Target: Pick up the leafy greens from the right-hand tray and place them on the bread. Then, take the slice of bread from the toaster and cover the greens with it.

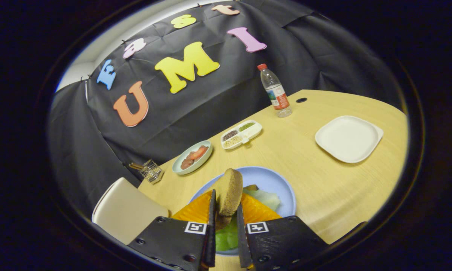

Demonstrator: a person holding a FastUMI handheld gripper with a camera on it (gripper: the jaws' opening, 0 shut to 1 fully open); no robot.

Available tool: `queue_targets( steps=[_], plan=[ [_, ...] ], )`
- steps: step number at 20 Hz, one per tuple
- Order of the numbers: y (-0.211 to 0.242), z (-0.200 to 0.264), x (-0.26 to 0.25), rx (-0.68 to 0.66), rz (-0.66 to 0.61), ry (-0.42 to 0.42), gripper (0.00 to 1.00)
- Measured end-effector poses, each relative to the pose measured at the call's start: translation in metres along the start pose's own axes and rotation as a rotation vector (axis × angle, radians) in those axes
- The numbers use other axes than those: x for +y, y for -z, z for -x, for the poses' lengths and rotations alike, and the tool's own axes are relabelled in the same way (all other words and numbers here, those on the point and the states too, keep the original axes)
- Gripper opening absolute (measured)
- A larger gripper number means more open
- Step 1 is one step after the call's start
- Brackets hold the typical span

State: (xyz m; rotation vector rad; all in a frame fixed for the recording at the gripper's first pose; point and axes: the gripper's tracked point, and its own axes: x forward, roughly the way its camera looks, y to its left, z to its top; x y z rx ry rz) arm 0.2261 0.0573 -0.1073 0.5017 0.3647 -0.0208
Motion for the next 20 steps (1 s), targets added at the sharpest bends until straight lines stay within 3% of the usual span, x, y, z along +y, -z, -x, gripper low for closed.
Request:
queue_targets(
  steps=[4, 9, 11, 14, 19, 20],
  plan=[
    [0.002, 0.005, -0.009, 0.017, -0.007, 0.027, 0.32],
    [0.003, 0.011, -0.024, 0.024, 0.015, 0.077, 0.53],
    [-0.001, 0.017, -0.027, 0.017, 0.023, 0.083, 0.55],
    [-0.012, 0.031, -0.026, -0.022, 0.049, 0.074, 0.68],
    [-0.037, 0.081, -0.014, -0.15, 0.264, 0.081, 0.88],
    [-0.043, 0.093, -0.011, -0.184, 0.316, 0.084, 0.88]
  ],
)
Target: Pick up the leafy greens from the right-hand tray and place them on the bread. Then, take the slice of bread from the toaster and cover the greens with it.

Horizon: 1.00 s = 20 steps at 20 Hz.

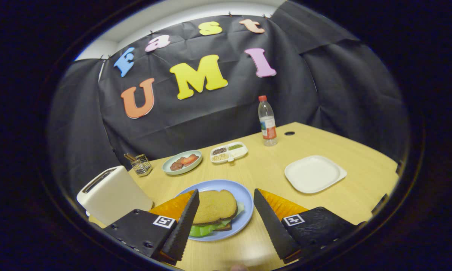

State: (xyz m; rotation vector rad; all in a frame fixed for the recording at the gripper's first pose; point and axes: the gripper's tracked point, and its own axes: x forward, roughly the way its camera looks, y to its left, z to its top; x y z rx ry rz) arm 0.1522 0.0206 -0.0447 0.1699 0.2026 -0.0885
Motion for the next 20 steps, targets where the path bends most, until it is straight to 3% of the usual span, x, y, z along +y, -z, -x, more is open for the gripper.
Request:
queue_targets(
  steps=[1, 4, 12, 20],
  plan=[
    [-0.009, 0.012, 0.0, -0.033, 0.047, 0.006, 0.94],
    [-0.023, 0.051, 0.005, -0.102, 0.124, -0.008, 0.96],
    [-0.049, 0.147, -0.024, -0.217, 0.126, 0.019, 0.96],
    [-0.058, 0.206, -0.035, -0.233, 0.161, 0.031, 0.96]
  ],
)
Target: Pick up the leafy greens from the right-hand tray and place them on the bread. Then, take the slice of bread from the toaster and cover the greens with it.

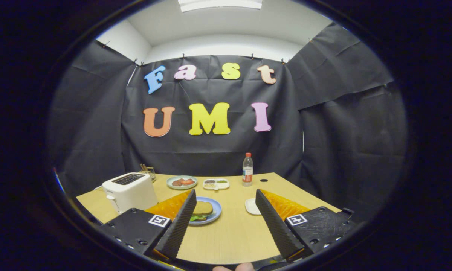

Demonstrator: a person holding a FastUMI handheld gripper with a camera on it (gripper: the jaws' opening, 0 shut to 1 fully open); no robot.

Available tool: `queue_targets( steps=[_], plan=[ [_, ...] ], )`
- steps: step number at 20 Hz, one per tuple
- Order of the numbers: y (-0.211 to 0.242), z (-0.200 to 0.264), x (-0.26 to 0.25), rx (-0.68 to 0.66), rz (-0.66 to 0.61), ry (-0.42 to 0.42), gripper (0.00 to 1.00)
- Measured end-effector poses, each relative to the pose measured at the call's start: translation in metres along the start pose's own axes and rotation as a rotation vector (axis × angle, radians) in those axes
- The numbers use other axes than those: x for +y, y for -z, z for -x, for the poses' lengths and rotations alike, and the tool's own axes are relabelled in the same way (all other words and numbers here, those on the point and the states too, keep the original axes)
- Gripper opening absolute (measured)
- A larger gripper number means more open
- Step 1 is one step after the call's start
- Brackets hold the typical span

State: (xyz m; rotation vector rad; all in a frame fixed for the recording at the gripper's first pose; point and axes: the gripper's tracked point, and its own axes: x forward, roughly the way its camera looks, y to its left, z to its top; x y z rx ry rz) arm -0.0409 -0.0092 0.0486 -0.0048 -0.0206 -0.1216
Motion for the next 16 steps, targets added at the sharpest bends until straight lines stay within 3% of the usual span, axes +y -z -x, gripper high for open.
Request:
queue_targets(
  steps=[16],
  plan=[
    [0.002, 0.015, 0.031, 0.017, 0.022, -0.05, 0.96]
  ],
)
